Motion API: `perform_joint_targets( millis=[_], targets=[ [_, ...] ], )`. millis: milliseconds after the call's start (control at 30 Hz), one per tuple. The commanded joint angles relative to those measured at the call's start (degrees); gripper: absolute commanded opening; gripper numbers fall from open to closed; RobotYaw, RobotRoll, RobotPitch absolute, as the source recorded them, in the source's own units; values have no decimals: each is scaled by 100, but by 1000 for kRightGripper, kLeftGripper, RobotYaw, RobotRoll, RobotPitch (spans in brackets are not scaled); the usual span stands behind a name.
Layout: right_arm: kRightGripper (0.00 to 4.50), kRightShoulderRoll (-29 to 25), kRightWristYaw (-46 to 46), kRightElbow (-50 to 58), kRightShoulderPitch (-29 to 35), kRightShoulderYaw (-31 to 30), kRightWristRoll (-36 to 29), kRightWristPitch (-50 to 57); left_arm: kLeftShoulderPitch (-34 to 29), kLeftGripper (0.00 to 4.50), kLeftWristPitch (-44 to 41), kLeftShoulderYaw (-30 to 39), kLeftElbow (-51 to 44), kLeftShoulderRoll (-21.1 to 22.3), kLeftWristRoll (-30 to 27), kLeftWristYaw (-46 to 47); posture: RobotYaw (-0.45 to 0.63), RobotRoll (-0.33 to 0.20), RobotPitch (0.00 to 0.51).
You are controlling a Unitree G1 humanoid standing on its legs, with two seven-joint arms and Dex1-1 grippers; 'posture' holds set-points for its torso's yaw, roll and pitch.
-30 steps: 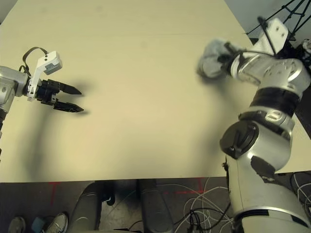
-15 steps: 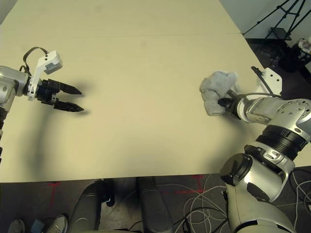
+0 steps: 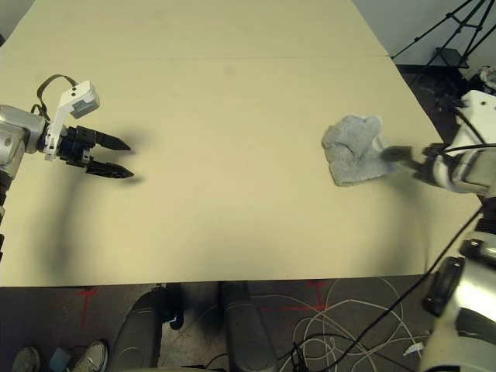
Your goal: Wipe the water off the table with a rag.
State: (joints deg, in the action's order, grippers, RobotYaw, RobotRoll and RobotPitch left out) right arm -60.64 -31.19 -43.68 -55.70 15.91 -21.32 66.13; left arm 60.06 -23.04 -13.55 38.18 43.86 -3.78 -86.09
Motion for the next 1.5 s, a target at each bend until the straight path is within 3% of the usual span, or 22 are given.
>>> perform_joint_targets(
  millis=[33,300,567,733,900,1033,1100,1167,1300,1500],
  targets=[
    [4481,-101,-990,-877,-287,-404,152,-258,72,4500,69,9,117,20,97,-11,-146,0,211],
    [4481,314,-1745,-2413,-1119,-1125,989,-1165,150,4500,146,-7,271,-2,177,-77,-142,0,218],
    [4481,828,-2169,-2998,-1546,-1711,1940,-2595,123,4500,39,-34,157,13,214,-190,-123,0,227],
    [4481,935,-1871,-3213,-1732,-1999,2596,-3717,24,4500,-137,-25,-102,65,199,-247,-103,0,232],
    [4481,874,-1034,-3259,-2005,-1880,2853,-4336,-321,4500,-532,134,-733,125,27,-107,-45,0,221],
    [4481,855,-833,-3006,-2193,-1434,2525,-4255,-623,4500,-863,669,-1076,-71,-170,846,-29,0,200],
    [4481,946,-539,-2797,-2178,-920,2112,-4603,-569,4500,-649,1115,-784,-344,-206,1799,-31,0,198],
    [4481,1226,-423,-2452,-2022,-254,1508,-5291,-433,4500,114,1727,-220,-703,-251,3111,-42,0,192],
    [4481,1768,-82,-2169,-1600,300,1057,-6207,-100,4500,1627,2618,980,-1095,-350,5276,-53,0,203],
    [4481,2355,236,-2444,-1265,156,1250,-7134,93,4500,3256,2893,2333,-1304,-166,6978,-76,0,222]
  ],
)
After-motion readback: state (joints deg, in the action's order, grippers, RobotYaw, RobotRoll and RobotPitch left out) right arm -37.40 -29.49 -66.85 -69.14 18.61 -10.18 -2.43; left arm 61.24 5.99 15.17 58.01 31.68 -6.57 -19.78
